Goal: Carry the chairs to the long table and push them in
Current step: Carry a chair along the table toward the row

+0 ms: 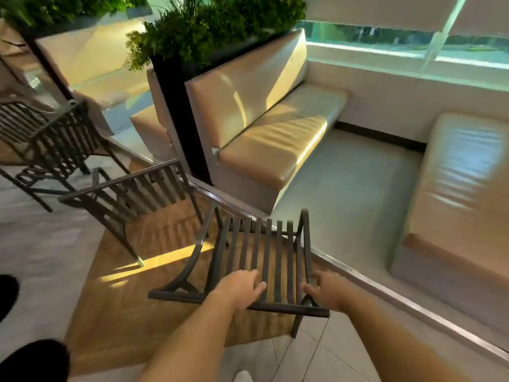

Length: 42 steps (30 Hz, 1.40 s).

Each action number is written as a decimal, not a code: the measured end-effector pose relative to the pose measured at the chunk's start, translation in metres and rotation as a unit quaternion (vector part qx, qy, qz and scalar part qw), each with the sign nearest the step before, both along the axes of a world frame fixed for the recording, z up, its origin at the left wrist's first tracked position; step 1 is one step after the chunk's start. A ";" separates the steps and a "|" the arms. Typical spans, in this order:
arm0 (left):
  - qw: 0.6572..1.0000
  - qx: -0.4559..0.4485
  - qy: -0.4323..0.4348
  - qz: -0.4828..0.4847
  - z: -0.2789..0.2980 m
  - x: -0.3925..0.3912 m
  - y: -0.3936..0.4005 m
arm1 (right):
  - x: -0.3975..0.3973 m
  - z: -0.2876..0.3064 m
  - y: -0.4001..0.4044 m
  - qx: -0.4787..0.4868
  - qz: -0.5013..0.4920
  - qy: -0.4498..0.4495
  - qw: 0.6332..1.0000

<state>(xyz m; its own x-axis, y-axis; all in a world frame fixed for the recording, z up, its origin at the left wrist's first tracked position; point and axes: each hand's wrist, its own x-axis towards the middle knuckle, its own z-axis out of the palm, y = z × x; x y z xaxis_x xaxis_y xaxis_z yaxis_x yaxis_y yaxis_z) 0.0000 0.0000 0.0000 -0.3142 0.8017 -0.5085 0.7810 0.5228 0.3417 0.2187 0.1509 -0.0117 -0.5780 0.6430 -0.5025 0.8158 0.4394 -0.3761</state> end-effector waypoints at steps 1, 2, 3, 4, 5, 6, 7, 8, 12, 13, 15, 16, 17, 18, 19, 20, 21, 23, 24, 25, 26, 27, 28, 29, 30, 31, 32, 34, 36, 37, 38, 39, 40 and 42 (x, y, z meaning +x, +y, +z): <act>1.000 -0.019 -0.016 0.012 -0.009 -0.007 -0.008 | -0.008 -0.012 -0.010 -0.011 0.007 -0.011 1.000; 0.999 -0.042 -0.024 0.025 -0.015 -0.014 -0.016 | -0.015 -0.023 -0.019 -0.022 0.015 -0.017 0.999; 0.997 -0.059 -0.029 0.032 -0.023 -0.021 -0.027 | -0.021 -0.032 -0.033 -0.035 0.018 -0.034 0.999; 0.996 -0.073 -0.030 0.034 -0.029 -0.029 -0.038 | -0.027 -0.041 -0.046 -0.053 0.021 -0.051 0.997; 0.995 -0.086 -0.030 0.030 -0.034 -0.038 -0.046 | -0.034 -0.051 -0.055 -0.057 0.022 -0.058 0.996; 0.995 -0.096 -0.027 0.022 -0.038 -0.047 -0.052 | -0.040 -0.057 -0.063 -0.056 0.020 -0.068 0.996; 0.994 -0.104 -0.017 0.009 -0.040 -0.056 -0.056 | -0.046 -0.063 -0.067 -0.040 0.021 -0.078 0.996; 0.994 -0.107 0.003 -0.017 -0.041 -0.064 -0.059 | -0.051 -0.065 -0.072 -0.024 0.027 -0.096 0.995; 0.992 -0.111 0.028 -0.049 -0.053 -0.086 -0.067 | -0.063 -0.075 -0.081 0.023 0.054 -0.131 0.990; 0.992 -0.112 0.041 -0.047 -0.057 -0.092 -0.068 | -0.065 -0.076 -0.081 0.030 0.058 -0.133 0.989; 0.991 -0.106 0.076 -0.040 -0.068 -0.102 -0.071 | -0.067 -0.078 -0.079 0.044 0.061 -0.132 0.988; 0.989 -0.105 0.094 -0.035 -0.073 -0.105 -0.072 | -0.068 -0.078 -0.078 0.045 0.059 -0.133 0.988; 0.988 -0.103 0.106 -0.033 -0.078 -0.105 -0.074 | -0.067 -0.080 -0.076 0.044 0.058 -0.126 0.989; 0.987 -0.107 0.117 -0.033 -0.082 -0.105 -0.074 | -0.066 -0.081 -0.075 0.038 0.055 -0.119 0.991; 0.984 -0.112 0.131 -0.035 -0.085 -0.103 -0.074 | -0.065 -0.081 -0.073 0.033 0.052 -0.113 0.992; 0.982 -0.119 0.144 -0.040 -0.086 -0.101 -0.074 | -0.064 -0.081 -0.073 0.026 0.050 -0.108 0.993; 0.979 -0.126 0.152 -0.043 -0.087 -0.099 -0.074 | -0.062 -0.082 -0.071 0.021 0.049 -0.100 0.994; 0.977 -0.132 0.158 -0.048 -0.091 -0.097 -0.073 | -0.061 -0.081 -0.067 0.008 0.053 -0.086 0.995; 0.977 -0.133 0.160 -0.048 -0.093 -0.096 -0.074 | -0.060 -0.080 -0.065 0.002 0.059 -0.085 0.995; 0.977 -0.134 0.162 -0.046 -0.095 -0.094 -0.075 | -0.059 -0.081 -0.062 0.003 0.069 -0.084 0.994; 0.977 -0.136 0.161 -0.043 -0.097 -0.091 -0.077 | -0.057 -0.081 -0.059 0.002 0.078 -0.086 0.993; 0.977 -0.138 0.159 -0.039 -0.098 -0.087 -0.078 | -0.055 -0.081 -0.057 0.004 0.087 -0.087 0.992; 0.977 -0.140 0.157 -0.034 -0.099 -0.082 -0.079 | -0.052 -0.081 -0.054 0.005 0.095 -0.090 0.991; 0.977 -0.139 0.157 -0.026 -0.099 -0.077 -0.079 | -0.050 -0.081 -0.051 0.006 0.103 -0.090 0.991; 0.978 -0.139 0.158 -0.017 -0.099 -0.071 -0.078 | -0.047 -0.080 -0.046 0.008 0.110 -0.087 0.990; 0.978 -0.140 0.157 -0.007 -0.099 -0.065 -0.078 | -0.045 -0.080 -0.041 0.009 0.119 -0.083 0.989; 0.978 -0.141 0.155 0.005 -0.099 -0.059 -0.076 | -0.043 -0.079 -0.035 0.011 0.130 -0.078 0.988; 0.977 -0.146 0.154 0.031 -0.097 -0.046 -0.073 | -0.038 -0.077 -0.022 0.013 0.154 -0.073 0.985; 0.974 -0.150 0.157 0.057 -0.094 -0.030 -0.068 | -0.032 -0.075 -0.005 0.015 0.183 -0.070 0.980; 0.973 -0.154 0.160 0.072 -0.093 -0.019 -0.066 | -0.029 -0.075 0.003 0.017 0.199 -0.071 0.977; 0.970 -0.158 0.163 0.085 -0.091 -0.009 -0.063 | -0.026 -0.074 0.012 0.020 0.215 -0.072 0.974; 0.967 -0.163 0.166 0.099 -0.091 0.002 -0.061 | -0.023 -0.074 0.021 0.023 0.233 -0.073 0.970; 0.965 -0.169 0.167 0.114 -0.091 0.013 -0.059 | -0.021 -0.074 0.028 0.024 0.251 -0.074 0.965; 0.958 -0.178 0.167 0.148 -0.094 0.033 -0.054 | -0.018 -0.074 0.043 0.031 0.289 -0.083 0.953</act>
<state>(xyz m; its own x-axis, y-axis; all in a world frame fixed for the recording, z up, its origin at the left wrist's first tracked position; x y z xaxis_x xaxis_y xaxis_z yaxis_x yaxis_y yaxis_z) 0.0333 -0.0543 -0.0936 -0.6941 0.4467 -0.5646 0.6152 0.7754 -0.1427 0.2011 0.1935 -0.0858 -0.7612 0.2726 -0.5884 0.4762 0.8509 -0.2219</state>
